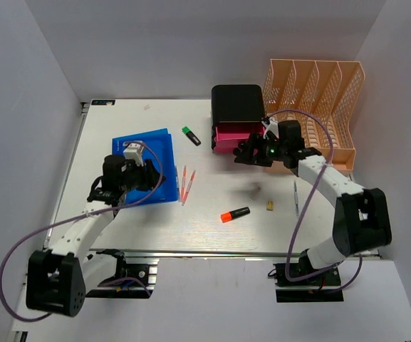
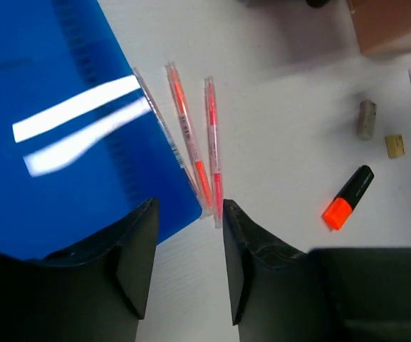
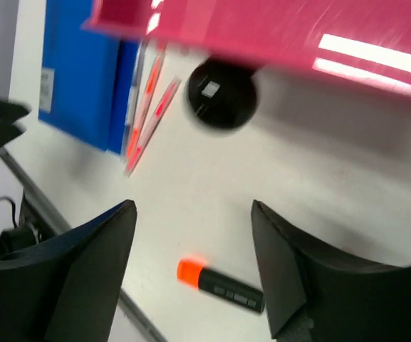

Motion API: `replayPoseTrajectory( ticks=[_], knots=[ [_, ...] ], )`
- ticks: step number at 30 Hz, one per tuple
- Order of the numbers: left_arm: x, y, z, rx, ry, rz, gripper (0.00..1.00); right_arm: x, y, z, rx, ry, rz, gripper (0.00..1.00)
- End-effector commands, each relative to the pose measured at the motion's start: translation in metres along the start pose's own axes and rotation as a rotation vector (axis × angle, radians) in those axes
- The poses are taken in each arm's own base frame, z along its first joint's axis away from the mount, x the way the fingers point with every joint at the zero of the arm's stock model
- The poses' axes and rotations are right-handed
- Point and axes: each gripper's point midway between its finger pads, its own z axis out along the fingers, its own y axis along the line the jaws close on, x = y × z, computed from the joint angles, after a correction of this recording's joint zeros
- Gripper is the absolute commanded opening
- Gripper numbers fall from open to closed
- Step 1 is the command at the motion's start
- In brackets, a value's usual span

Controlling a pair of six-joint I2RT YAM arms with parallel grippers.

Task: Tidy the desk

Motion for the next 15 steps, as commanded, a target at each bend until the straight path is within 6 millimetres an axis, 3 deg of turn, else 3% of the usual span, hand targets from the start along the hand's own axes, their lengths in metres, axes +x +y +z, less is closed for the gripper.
replayPoseTrajectory(
  ticks=[1,3,6,7,8,9,10,12,14,15],
  knots=[
    [-0.01,-0.02,0.011,0.065,0.027,-0.014,0.5,0.016,0.019,-0.034,-0.063,0.039,-0.189,0.7],
    [-0.01,-0.023,0.022,0.029,0.064,-0.001,0.47,0.025,0.026,-0.048,-0.096,0.033,-0.27,0.63],
    [-0.012,-0.032,0.04,-0.045,0.121,0.039,0.41,0.032,0.042,-0.064,-0.163,0.033,-0.359,0.4],
    [-0.012,-0.034,0.046,-0.073,0.141,0.045,0.36,0.033,0.046,-0.068,-0.189,0.028,-0.405,0.22],
    [-0.006,-0.033,0.05,-0.113,0.191,0.047,0.34,0.032,0.052,-0.073,-0.212,0.01,-0.457,0.13],
    [-0.012,-0.035,0.063,-0.177,0.202,0.075,0.32,0.035,0.053,-0.074,-0.222,0.002,-0.477,0.04],
    [-0.008,-0.029,0.064,-0.245,0.235,0.075,0.3,0.034,0.056,-0.079,-0.232,-0.022,-0.512,0.0],
    [-0.016,-0.031,0.077,-0.337,0.236,0.089,0.32,0.039,0.052,-0.077,-0.239,-0.054,-0.536,0.0],
    [-0.011,-0.031,0.079,-0.404,0.272,0.098,0.42,0.049,0.049,-0.076,-0.247,-0.069,-0.539,0.1],
    [-0.011,-0.035,0.082,-0.432,0.273,0.119,0.46,0.049,0.047,-0.077,-0.243,-0.086,-0.549,0.2]
  ],
)
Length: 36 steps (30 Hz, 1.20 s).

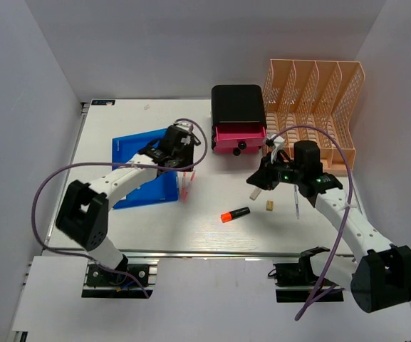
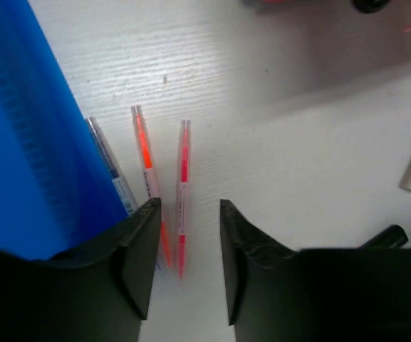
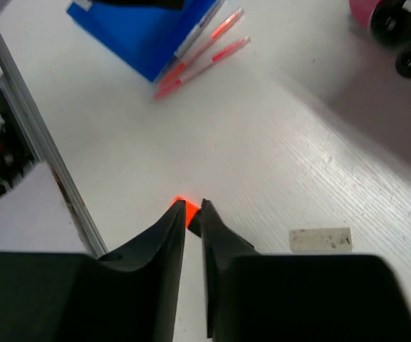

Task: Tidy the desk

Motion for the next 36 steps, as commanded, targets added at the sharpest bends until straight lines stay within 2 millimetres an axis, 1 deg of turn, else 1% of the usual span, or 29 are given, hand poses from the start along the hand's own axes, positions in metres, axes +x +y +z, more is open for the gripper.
replayPoseTrajectory(
  ticks=[1,2,3,4,5,6,9,10,11,13,14,16,18,20,24,26,28,33,36],
  knots=[
    [0.008,0.018,-0.003,-0.236,0.06,-0.01,0.5,-0.004,0.0,-0.004,-0.012,-0.067,-0.107,0.23],
    [0.01,0.018,0.001,-0.255,0.072,-0.004,0.53,-0.004,-0.003,-0.005,0.005,-0.071,-0.126,0.24],
    [0.013,0.018,0.007,-0.287,0.092,-0.005,0.54,-0.009,-0.006,-0.009,0.036,-0.085,-0.141,0.27],
    [0.011,0.013,0.005,-0.286,0.082,-0.003,0.54,-0.01,-0.006,-0.01,0.038,-0.091,-0.147,0.28],
    [0.016,0.016,0.012,-0.305,0.102,0.0,0.55,-0.011,-0.006,-0.011,0.04,-0.095,-0.154,0.3],
    [0.013,0.013,0.013,-0.321,0.097,-0.002,0.55,-0.012,-0.004,-0.014,0.038,-0.101,-0.161,0.33],
    [0.015,0.014,0.022,-0.333,0.109,0.0,0.53,-0.008,-0.003,-0.017,0.033,-0.102,-0.168,0.35],
    [0.011,0.013,0.023,-0.337,0.105,0.0,0.52,-0.009,-0.003,-0.02,0.037,-0.109,-0.173,0.35],
    [0.016,0.015,0.029,-0.351,0.124,0.004,0.49,-0.008,-0.002,-0.02,0.031,-0.11,-0.174,0.34],
    [0.018,0.015,0.033,-0.362,0.143,0.003,0.42,-0.01,-0.001,-0.022,0.029,-0.116,-0.175,0.31],
    [0.019,0.018,0.036,-0.365,0.152,0.001,0.4,-0.01,0.0,-0.022,0.022,-0.116,-0.174,0.3],
    [0.02,0.016,0.04,-0.351,0.155,0.001,0.38,-0.011,0.0,-0.024,0.024,-0.121,-0.177,0.29],
    [0.024,0.015,0.045,-0.347,0.169,0.004,0.38,-0.012,-0.001,-0.027,0.029,-0.128,-0.18,0.29],
    [0.027,0.021,0.05,-0.363,0.187,0.001,0.38,-0.012,-0.002,-0.028,0.033,-0.13,-0.178,0.29],
    [0.035,0.026,0.058,-0.384,0.208,0.011,0.42,-0.014,-0.004,-0.031,0.041,-0.139,-0.172,0.29],
    [0.034,0.025,0.061,-0.379,0.208,0.017,0.43,-0.014,-0.004,-0.031,0.039,-0.142,-0.172,0.29],
    [0.038,0.027,0.065,-0.391,0.224,0.022,0.43,-0.014,-0.005,-0.033,0.044,-0.144,-0.168,0.29],
    [0.039,0.032,0.072,-0.409,0.241,0.031,0.43,-0.016,-0.008,-0.036,0.055,-0.156,-0.165,0.28],
    [0.042,0.035,0.075,-0.407,0.258,0.03,0.4,-0.016,-0.009,-0.037,0.057,-0.159,-0.161,0.28]
  ],
)
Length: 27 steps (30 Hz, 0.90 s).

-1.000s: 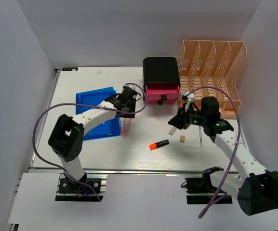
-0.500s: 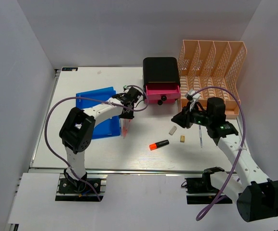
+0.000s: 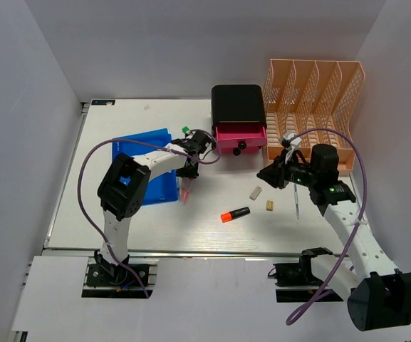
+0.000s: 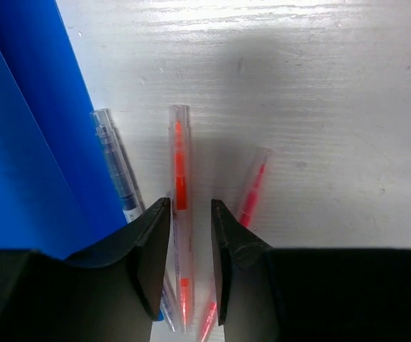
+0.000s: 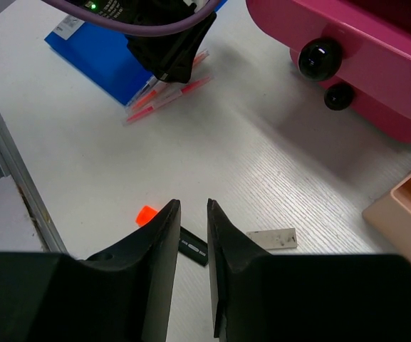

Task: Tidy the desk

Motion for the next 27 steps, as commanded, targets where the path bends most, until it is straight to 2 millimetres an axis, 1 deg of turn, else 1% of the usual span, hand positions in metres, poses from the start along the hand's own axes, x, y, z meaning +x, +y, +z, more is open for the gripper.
replayPoseTrajectory(
  ticks=[1,4,7,9,11,12,13,15,16,17,18,19,20,21,22,23,24,25,26,27],
  knots=[
    [-0.014,0.004,-0.004,0.001,-0.023,-0.011,0.39,-0.006,0.002,-0.003,-0.015,-0.033,-0.025,0.27],
    [-0.007,0.005,0.001,0.015,0.003,-0.015,0.37,-0.007,0.002,-0.004,-0.014,-0.036,-0.026,0.27],
    [-0.004,0.005,0.004,0.039,0.007,-0.026,0.31,-0.008,0.001,-0.005,-0.009,-0.042,-0.025,0.27],
    [-0.004,0.003,0.004,0.054,0.001,-0.027,0.24,-0.008,0.0,-0.006,-0.008,-0.043,-0.022,0.27],
    [-0.011,0.001,-0.001,0.074,-0.027,-0.033,0.17,-0.008,0.0,-0.007,-0.008,-0.044,-0.023,0.27],
    [-0.015,-0.001,-0.005,0.09,-0.04,-0.032,0.15,-0.008,0.0,-0.007,-0.007,-0.045,-0.022,0.27],
    [-0.024,-0.003,-0.01,0.103,-0.065,-0.036,0.13,-0.009,-0.001,-0.007,-0.005,-0.047,-0.022,0.27],
    [-0.042,-0.006,-0.026,0.134,-0.115,-0.04,0.06,-0.008,-0.001,-0.008,-0.006,-0.047,-0.021,0.27],
    [-0.055,-0.013,-0.039,0.158,-0.15,-0.038,0.03,-0.009,-0.001,-0.008,-0.007,-0.048,-0.023,0.28],
    [-0.066,-0.012,-0.054,0.176,-0.183,-0.026,0.0,-0.009,-0.002,-0.009,-0.006,-0.05,-0.025,0.33],
    [-0.075,-0.017,-0.066,0.194,-0.217,-0.007,0.0,-0.009,-0.001,-0.009,-0.009,-0.048,-0.024,0.36],
    [-0.088,-0.022,-0.085,0.223,-0.257,0.005,0.0,-0.009,0.0,-0.008,-0.015,-0.048,-0.029,0.41],
    [-0.099,-0.02,-0.105,0.246,-0.296,0.006,0.0,-0.009,0.0,-0.009,-0.02,-0.047,-0.03,0.48],
    [-0.102,-0.021,-0.118,0.257,-0.319,0.038,0.0,-0.009,0.002,-0.008,-0.028,-0.047,-0.037,0.55],
    [-0.11,-0.014,-0.131,0.246,-0.355,0.042,0.0,-0.009,0.001,-0.009,-0.027,-0.046,-0.038,0.56],
    [-0.114,-0.015,-0.145,0.259,-0.391,0.052,0.0,-0.009,0.002,-0.009,-0.037,-0.046,-0.04,0.57],
    [-0.126,-0.008,-0.172,0.276,-0.467,0.062,0.0,-0.01,0.003,-0.009,-0.041,-0.046,-0.042,0.55],
    [-0.13,-0.01,-0.187,0.301,-0.511,0.083,0.0,-0.01,0.004,-0.009,-0.044,-0.047,-0.045,0.53],
    [-0.131,-0.013,-0.199,0.327,-0.547,0.105,0.0,-0.01,0.005,-0.009,-0.052,-0.047,-0.048,0.51],
    [-0.143,-0.011,-0.222,0.356,-0.628,0.129,0.0,-0.01,0.005,-0.009,-0.053,-0.049,-0.052,0.44]
  ],
)
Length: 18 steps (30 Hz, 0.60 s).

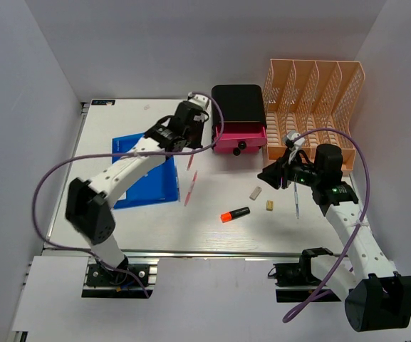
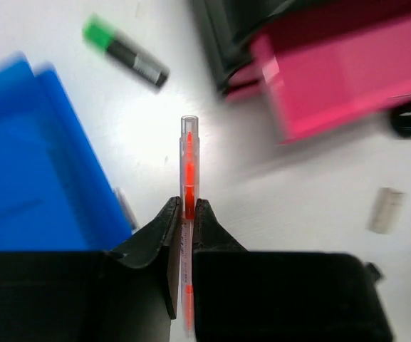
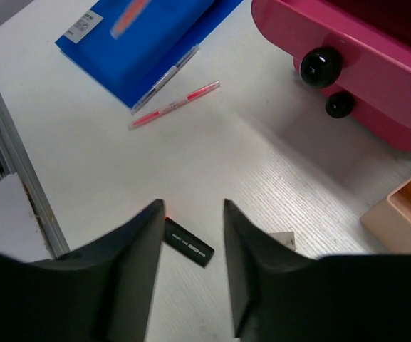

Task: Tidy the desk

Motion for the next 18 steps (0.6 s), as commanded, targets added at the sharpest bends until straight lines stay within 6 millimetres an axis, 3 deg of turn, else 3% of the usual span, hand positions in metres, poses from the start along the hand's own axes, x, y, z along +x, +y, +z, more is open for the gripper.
replayPoseTrajectory(
  ticks=[1,2,5,9,10,12,13,16,18],
  knots=[
    [-0.076,-0.019,-0.072,0.156,-0.276,0.095,0.0,-0.004,0.006,-0.002,-0.034,-0.021,-0.038,0.4],
    [-0.086,-0.028,-0.08,0.195,-0.315,0.145,0.0,-0.005,0.006,-0.002,-0.037,-0.023,-0.042,0.26],
    [-0.109,-0.061,-0.09,0.33,-0.413,0.288,0.0,-0.004,0.007,-0.003,-0.04,-0.026,-0.058,0.0],
    [-0.135,-0.108,-0.094,0.459,-0.532,0.455,0.0,-0.008,0.003,-0.007,-0.005,-0.047,-0.101,0.0],
    [-0.134,-0.114,-0.08,0.464,-0.521,0.49,0.0,-0.01,-0.001,-0.009,0.02,-0.052,-0.109,0.0],
    [-0.144,-0.132,-0.081,0.48,-0.572,0.585,0.0,-0.013,-0.005,-0.012,0.049,-0.066,-0.122,0.0],
    [-0.142,-0.135,-0.068,0.474,-0.566,0.612,0.0,-0.014,-0.006,-0.013,0.06,-0.069,-0.123,0.0],
    [-0.146,-0.148,-0.055,0.456,-0.624,0.682,0.0,-0.016,-0.007,-0.015,0.072,-0.08,-0.127,0.0],
    [-0.155,-0.147,-0.049,0.416,-0.67,0.712,0.0,-0.017,-0.008,-0.016,0.076,-0.082,-0.124,0.0]
  ],
)
